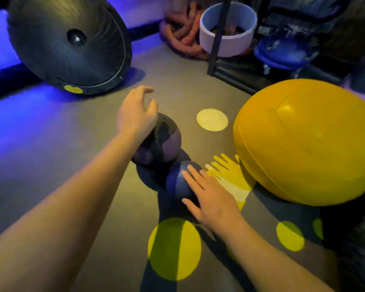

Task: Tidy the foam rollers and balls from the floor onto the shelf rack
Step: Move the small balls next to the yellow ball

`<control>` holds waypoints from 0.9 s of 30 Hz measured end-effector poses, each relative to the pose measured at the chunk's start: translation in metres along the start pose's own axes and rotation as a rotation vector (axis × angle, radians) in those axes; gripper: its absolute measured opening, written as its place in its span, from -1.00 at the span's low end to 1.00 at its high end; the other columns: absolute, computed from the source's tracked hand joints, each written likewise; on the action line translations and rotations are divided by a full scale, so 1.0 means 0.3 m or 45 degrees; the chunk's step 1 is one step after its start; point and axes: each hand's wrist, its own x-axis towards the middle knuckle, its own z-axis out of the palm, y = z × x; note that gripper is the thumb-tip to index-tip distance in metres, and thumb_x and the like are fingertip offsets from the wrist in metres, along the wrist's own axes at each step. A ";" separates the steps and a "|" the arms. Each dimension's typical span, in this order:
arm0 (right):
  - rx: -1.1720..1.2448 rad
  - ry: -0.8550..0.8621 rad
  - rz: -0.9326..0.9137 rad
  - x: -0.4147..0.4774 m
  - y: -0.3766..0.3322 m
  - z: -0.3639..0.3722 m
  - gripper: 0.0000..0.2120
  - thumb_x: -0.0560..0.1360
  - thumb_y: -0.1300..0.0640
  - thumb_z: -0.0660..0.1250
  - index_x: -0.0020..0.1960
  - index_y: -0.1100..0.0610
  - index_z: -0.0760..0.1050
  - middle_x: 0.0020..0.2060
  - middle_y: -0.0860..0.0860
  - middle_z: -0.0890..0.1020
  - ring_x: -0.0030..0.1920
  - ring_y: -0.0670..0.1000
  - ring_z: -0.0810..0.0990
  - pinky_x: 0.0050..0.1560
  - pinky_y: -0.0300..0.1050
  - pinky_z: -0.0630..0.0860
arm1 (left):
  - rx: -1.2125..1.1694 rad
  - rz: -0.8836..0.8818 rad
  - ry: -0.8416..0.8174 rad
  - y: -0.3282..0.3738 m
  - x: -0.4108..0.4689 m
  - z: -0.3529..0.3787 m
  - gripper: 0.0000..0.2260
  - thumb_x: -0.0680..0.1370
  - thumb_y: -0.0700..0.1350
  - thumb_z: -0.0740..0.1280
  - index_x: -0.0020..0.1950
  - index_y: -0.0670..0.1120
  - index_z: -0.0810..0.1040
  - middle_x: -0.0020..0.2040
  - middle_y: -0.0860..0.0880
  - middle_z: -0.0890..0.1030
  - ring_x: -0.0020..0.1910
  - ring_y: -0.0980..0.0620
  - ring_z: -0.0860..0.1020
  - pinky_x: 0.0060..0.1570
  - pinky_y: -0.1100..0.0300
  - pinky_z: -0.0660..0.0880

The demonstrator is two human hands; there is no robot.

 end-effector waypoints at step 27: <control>0.767 -0.289 0.821 -0.270 0.261 -0.220 -0.22 0.52 0.34 0.23 0.64 -0.11 0.12 0.66 0.00 0.01 0.62 0.17 0.12 0.58 -0.03 0.19 | -0.251 0.339 -0.338 0.400 -0.462 0.383 -0.38 0.57 -0.34 0.24 0.63 -0.18 0.16 0.53 -0.24 0.36 0.53 -0.28 0.28 0.54 -0.24 0.09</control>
